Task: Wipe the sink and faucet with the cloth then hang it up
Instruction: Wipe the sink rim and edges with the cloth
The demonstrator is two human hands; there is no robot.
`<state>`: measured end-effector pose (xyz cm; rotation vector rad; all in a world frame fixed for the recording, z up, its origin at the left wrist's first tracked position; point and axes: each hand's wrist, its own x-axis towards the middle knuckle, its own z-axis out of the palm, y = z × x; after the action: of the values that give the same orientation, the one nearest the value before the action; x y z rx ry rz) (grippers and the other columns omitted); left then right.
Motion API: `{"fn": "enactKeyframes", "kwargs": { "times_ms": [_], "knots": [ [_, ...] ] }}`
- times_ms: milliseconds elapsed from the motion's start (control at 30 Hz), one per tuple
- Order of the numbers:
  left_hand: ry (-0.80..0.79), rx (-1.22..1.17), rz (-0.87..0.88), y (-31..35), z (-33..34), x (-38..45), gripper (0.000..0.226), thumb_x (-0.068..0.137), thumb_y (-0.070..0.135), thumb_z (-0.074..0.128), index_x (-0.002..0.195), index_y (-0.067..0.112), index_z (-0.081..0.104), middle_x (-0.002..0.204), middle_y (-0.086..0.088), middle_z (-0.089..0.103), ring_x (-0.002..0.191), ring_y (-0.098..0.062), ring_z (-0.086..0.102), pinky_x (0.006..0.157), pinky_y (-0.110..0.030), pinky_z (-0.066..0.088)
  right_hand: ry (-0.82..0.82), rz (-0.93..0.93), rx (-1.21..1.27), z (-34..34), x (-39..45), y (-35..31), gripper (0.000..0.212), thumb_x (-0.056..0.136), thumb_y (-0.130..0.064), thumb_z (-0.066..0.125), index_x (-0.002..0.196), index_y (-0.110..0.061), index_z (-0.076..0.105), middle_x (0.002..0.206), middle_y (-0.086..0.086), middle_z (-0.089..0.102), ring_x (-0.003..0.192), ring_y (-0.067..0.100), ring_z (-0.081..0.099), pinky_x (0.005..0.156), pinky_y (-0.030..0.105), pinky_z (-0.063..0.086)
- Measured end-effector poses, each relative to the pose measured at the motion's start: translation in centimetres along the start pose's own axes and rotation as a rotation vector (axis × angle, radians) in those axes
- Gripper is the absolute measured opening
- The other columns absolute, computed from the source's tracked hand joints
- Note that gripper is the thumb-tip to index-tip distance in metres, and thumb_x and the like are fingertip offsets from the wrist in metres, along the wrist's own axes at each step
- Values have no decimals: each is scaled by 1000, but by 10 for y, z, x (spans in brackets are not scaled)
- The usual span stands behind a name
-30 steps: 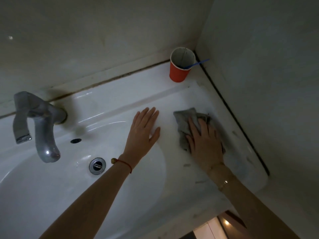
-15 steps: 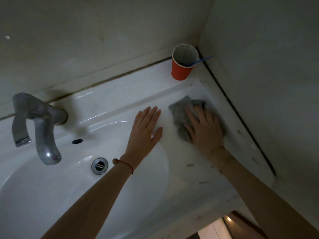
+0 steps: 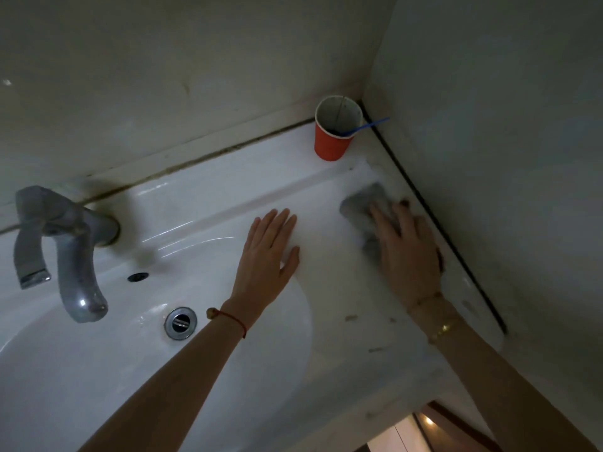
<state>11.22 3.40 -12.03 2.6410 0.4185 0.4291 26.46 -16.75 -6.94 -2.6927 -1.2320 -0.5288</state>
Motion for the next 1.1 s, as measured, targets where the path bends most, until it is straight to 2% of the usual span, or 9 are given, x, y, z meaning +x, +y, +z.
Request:
{"fn": "enactKeyframes", "kwargs": {
  "times_ms": [67,100,233,467,600,700,867,967,1100],
  "knots": [
    [-2,15,-16,5,0,1,53,100,33,47,147,9,43,154,-11,42,147,-28,31,123,-49,22,49,69,-80,10,45,8,48,95,-28,40,138,-11,51,133,20,49,105,38,52,86,44,41],
    [-5,17,-30,6,1,2,53,100,34,47,147,9,43,154,-11,42,148,-28,30,123,-48,20,17,91,-121,21,65,8,48,96,-32,42,139,-12,49,134,20,50,105,37,54,86,43,43],
    [4,-2,-47,7,3,3,54,99,33,49,146,9,44,154,-11,42,147,-29,31,123,-50,20,-142,111,-275,55,96,5,67,79,-38,71,138,-16,50,126,11,56,91,31,54,73,35,48],
    [45,-17,-34,6,7,1,53,99,32,51,146,9,45,154,-10,42,147,-28,31,122,-50,21,-58,35,-314,20,1,32,63,96,-39,55,150,-14,33,136,14,47,90,31,47,76,40,42],
    [44,-14,-29,4,8,0,53,99,33,50,147,9,45,154,-10,42,148,-27,30,122,-51,21,-52,43,-322,39,55,23,64,88,-38,63,144,-14,42,130,13,54,89,30,53,75,37,47],
    [43,-10,-23,4,7,0,53,99,33,51,146,9,45,153,-9,43,148,-27,30,122,-50,21,-128,38,-311,40,79,18,63,86,-39,56,143,-16,44,128,12,54,91,30,48,76,37,46],
    [57,-6,-8,3,7,0,53,98,32,54,145,9,46,152,-10,44,146,-28,33,122,-50,22,-118,21,-269,-3,-17,38,63,96,-36,50,152,-17,29,134,15,48,90,31,44,77,41,41],
    [50,-9,-15,3,8,0,54,98,32,53,145,9,46,153,-9,44,146,-28,32,123,-49,19,-166,62,-266,-30,-80,47,60,97,-33,46,152,-17,28,133,20,49,92,35,44,79,46,42],
    [26,3,-13,5,5,-1,54,98,34,51,146,9,45,153,-9,43,146,-28,32,123,-49,19,-116,68,-292,-12,-49,46,70,87,-34,65,148,-13,38,130,21,51,95,33,41,78,42,47]
  ]
}}
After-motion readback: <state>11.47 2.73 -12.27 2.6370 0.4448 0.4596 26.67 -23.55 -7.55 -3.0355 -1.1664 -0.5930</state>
